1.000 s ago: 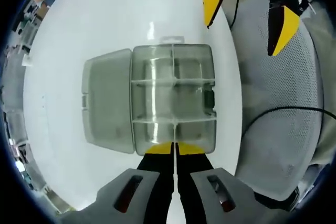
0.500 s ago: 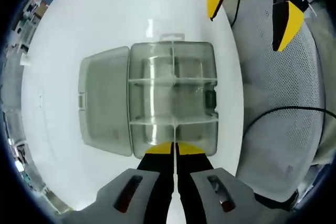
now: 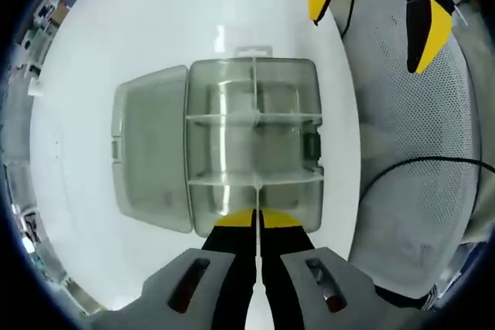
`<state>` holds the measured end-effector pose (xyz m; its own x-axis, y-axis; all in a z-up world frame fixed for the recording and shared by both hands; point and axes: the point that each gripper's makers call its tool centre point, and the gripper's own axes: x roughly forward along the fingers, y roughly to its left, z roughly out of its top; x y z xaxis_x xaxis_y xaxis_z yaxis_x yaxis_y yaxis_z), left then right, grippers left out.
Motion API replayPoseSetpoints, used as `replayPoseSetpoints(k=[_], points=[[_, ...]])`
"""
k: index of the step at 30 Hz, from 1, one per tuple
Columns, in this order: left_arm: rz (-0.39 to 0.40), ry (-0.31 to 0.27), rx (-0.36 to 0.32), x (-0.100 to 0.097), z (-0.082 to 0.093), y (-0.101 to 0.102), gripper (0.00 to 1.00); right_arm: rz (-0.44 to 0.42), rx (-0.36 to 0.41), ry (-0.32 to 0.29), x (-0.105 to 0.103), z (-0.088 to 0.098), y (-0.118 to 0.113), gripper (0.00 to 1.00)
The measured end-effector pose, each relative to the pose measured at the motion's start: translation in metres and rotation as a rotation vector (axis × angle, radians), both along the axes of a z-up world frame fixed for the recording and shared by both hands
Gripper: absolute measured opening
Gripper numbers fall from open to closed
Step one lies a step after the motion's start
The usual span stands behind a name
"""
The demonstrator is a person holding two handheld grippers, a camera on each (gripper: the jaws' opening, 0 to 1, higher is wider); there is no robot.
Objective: Insert the divider into the dual guide fixture by aligning both edges with the guide slots and pushing it downward to the bottom, including one-sided entry, uneven engagement, binding, and posture correction.
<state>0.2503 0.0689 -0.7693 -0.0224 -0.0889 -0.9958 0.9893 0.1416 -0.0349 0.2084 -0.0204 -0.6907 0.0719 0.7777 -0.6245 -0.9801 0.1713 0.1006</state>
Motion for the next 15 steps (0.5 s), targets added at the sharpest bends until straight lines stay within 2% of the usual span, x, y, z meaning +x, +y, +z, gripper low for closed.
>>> replayPoseSetpoints(k=[15], points=[[0.006, 0.0, 0.004, -0.0013, -0.0048, -0.0001, 0.0, -0.004, 0.0, -0.001, 0.0001, 0.0002, -0.0004, 0.31]])
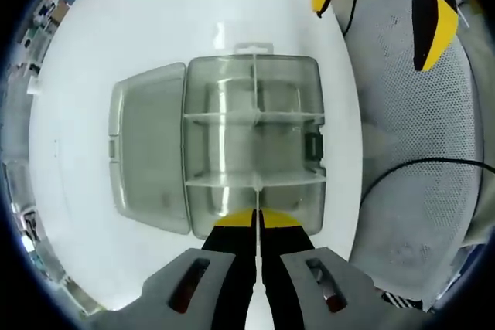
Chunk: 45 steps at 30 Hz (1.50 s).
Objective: Insert the divider into the dual guide fixture by aligning both edges with the guide slots and pushing it downward to the bottom, including one-sided entry, uneven engagement, binding, and posture correction.
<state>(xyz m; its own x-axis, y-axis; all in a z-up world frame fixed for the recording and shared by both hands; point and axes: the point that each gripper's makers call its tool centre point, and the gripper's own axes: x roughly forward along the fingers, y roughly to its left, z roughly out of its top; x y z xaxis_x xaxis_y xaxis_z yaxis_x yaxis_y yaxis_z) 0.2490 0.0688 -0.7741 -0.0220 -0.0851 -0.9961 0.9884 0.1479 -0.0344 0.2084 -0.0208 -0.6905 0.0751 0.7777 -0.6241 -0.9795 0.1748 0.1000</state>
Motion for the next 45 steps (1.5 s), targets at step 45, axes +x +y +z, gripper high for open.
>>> replayPoseSetpoints(k=[45], points=[[0.034, -0.006, -0.009, -0.0007, -0.0019, 0.0002, 0.0, -0.017, -0.008, -0.009, -0.0008, 0.0014, -0.0068, 0.32]])
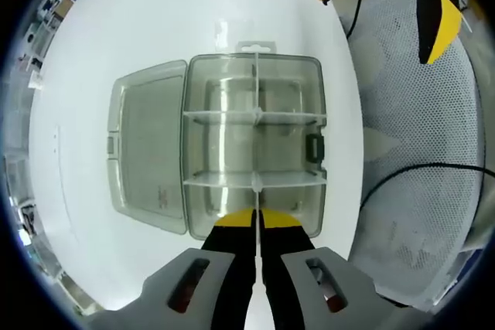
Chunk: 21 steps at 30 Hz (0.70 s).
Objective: Insert the divider into the dual guide fixture by aligning both edges with the guide slots and pushing it downward to the bottom, including one-sided entry, uneven engagement, binding, and posture correction.
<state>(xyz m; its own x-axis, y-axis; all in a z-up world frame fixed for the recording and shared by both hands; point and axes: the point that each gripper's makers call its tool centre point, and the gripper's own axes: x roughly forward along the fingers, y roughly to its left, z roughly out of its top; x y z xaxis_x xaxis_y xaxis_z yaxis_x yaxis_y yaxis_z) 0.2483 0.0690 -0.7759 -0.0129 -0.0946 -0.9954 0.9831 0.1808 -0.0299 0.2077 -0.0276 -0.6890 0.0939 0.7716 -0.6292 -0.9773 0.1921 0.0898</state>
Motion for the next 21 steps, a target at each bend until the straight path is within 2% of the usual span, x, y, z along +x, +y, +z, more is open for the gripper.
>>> replayPoseSetpoints(k=[9, 13, 17, 21], points=[[0.014, -0.046, -0.027, 0.0, 0.002, 0.001, 0.0, -0.022, -0.004, 0.006, 0.002, -0.005, -0.006, 0.33], [0.017, -0.074, -0.038, 0.002, 0.005, 0.006, 0.04, -0.025, -0.009, 0.007, 0.001, -0.006, -0.008, 0.33], [0.075, -0.083, -0.085, 0.003, 0.009, 0.007, 0.07, -0.033, -0.009, 0.008, 0.003, -0.006, -0.009, 0.34], [0.088, -0.099, -0.11, -0.002, 0.015, 0.012, 0.09, -0.029, -0.011, 0.005, 0.004, -0.007, -0.01, 0.36]])
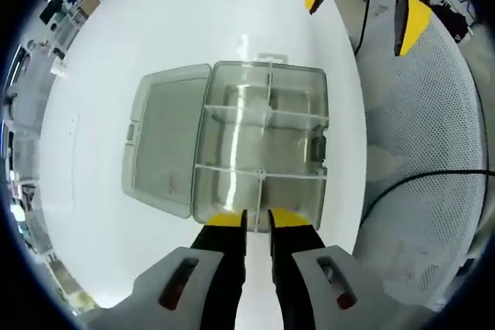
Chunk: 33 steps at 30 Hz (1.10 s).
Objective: Insert the divider into the dual guide fixture by aligning both edges with the guide slots and pushing it downward to the bottom, including one-sided entry, uneven engagement, binding, and posture correction.
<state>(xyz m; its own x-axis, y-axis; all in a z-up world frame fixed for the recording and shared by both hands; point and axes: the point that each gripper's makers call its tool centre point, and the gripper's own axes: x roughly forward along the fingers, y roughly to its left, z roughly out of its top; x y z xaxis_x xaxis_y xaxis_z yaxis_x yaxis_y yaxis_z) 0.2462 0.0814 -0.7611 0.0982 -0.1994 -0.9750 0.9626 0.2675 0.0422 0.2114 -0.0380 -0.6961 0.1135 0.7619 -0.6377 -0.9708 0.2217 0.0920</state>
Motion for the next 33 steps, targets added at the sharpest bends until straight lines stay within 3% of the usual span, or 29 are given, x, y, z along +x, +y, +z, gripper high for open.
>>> replayPoseSetpoints(k=[9, 15, 26, 33], points=[[0.081, -0.047, -0.104, -0.008, 0.015, 0.004, 0.12, 0.014, -0.014, -0.005, -0.001, -0.003, -0.001, 0.37], [0.171, -0.069, -0.216, -0.014, 0.028, -0.001, 0.15, 0.024, -0.032, -0.006, -0.003, -0.006, -0.005, 0.38], [0.266, -0.116, -0.346, -0.023, 0.042, -0.008, 0.19, 0.03, -0.066, -0.016, 0.001, -0.008, -0.015, 0.41], [0.322, -0.142, -0.428, -0.032, 0.046, -0.016, 0.26, 0.032, -0.095, -0.015, 0.008, -0.013, -0.023, 0.41]])
